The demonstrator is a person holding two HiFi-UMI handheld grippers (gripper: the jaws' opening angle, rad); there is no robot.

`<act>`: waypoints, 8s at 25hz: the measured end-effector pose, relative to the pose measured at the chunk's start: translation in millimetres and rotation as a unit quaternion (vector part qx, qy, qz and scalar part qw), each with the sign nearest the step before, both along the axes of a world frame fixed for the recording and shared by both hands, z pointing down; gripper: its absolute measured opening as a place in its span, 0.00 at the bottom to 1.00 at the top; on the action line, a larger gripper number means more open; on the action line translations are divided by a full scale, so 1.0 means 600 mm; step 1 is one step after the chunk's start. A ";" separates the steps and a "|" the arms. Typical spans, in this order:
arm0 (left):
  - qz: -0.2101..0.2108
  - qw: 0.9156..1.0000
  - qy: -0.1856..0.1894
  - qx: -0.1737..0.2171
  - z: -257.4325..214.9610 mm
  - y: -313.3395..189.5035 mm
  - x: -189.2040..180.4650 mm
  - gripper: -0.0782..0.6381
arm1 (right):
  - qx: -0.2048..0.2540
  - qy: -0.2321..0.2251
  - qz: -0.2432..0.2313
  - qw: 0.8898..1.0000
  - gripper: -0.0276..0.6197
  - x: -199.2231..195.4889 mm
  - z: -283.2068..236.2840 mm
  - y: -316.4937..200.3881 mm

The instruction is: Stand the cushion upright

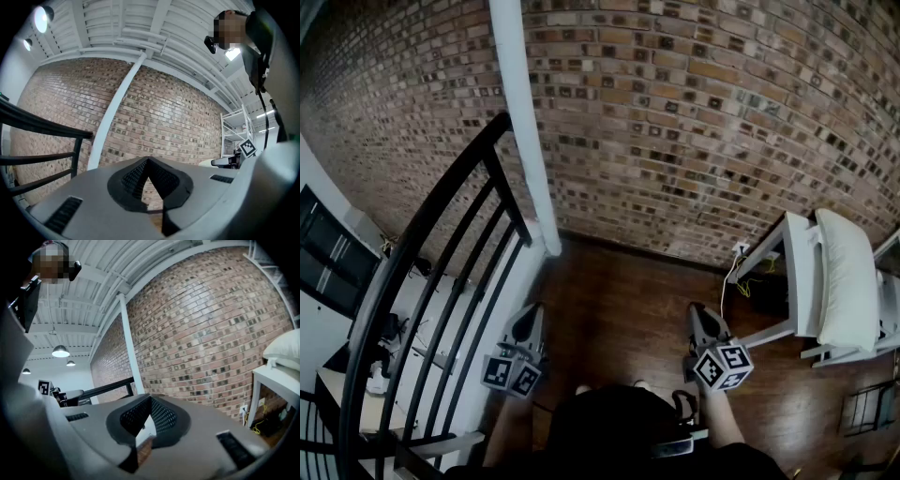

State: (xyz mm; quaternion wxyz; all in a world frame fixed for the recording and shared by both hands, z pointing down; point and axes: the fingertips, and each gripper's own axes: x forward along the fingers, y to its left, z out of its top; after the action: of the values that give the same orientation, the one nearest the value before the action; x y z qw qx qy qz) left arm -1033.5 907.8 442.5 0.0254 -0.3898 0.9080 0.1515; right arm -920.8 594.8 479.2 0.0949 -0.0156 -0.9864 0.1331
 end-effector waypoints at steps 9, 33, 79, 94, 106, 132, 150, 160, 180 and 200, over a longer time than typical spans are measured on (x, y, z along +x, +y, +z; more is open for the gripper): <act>0.103 0.995 0.003 0.007 0.003 -0.140 0.020 0.11 | -0.003 0.001 0.112 0.994 0.05 0.138 0.000 -0.105; 0.519 0.853 -0.056 0.001 -0.029 -0.973 0.531 0.11 | 0.014 -0.064 0.513 0.856 0.05 0.898 0.017 -0.542; 0.882 0.465 -0.036 0.058 -0.070 -1.486 1.416 0.11 | 0.093 -0.016 0.867 0.489 0.05 1.566 -0.045 -0.564; 0.938 0.340 -0.036 0.066 -0.085 -1.452 1.785 0.11 | 0.091 -0.009 0.920 0.382 0.05 1.802 -0.055 -0.464; 0.982 0.168 -0.012 0.090 -0.103 -1.500 2.103 0.11 | 0.091 0.033 0.974 0.204 0.05 1.950 -0.075 -0.454; 0.995 -0.075 -0.020 0.060 -0.093 -1.263 2.413 0.11 | 0.019 0.057 0.997 0.046 0.18 2.080 -0.038 -0.299; 0.970 -0.106 -0.102 -0.193 0.139 -1.073 2.574 0.72 | -0.095 -0.100 0.990 0.040 0.63 2.130 0.115 -0.147; 0.919 -0.147 -0.097 -0.354 0.271 -1.023 2.597 0.96 | -0.221 -0.171 0.957 0.074 1.00 2.211 0.237 -0.146; 0.922 -0.322 0.053 -0.209 0.040 -1.003 2.476 0.64 | -0.055 -0.155 0.969 0.184 0.53 2.169 0.037 -0.278; 0.993 0.069 0.093 -0.006 -0.151 -1.583 2.331 0.66 | 0.058 -0.062 0.819 0.568 0.56 2.229 -0.170 -0.844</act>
State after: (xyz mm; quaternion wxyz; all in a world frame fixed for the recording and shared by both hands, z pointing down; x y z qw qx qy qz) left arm 365.3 -42.3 351.7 -0.2354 -0.9148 -0.3215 0.0659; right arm 416.7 88.4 377.2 -0.1156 0.7959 -0.5866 0.0950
